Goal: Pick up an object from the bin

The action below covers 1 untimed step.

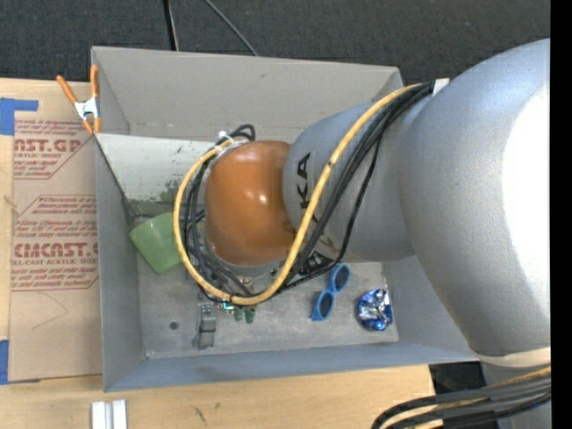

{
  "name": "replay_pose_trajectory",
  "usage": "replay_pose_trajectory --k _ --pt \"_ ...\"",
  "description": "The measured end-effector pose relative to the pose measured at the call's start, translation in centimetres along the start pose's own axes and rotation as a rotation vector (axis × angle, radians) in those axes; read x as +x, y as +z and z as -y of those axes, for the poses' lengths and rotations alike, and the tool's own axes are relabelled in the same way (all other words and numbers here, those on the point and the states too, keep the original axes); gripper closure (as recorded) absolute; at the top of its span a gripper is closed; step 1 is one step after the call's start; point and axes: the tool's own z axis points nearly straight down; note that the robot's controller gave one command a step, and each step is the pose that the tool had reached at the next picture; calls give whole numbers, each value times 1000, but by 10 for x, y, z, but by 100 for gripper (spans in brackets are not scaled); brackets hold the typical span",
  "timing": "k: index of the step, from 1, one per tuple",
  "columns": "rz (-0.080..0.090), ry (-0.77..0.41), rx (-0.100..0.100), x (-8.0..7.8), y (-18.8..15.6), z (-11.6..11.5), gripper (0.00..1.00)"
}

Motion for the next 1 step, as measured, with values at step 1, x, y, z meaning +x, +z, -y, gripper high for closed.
replay_pose_trajectory --k 1 --pt "10 -285 0 -44 67 65 0"
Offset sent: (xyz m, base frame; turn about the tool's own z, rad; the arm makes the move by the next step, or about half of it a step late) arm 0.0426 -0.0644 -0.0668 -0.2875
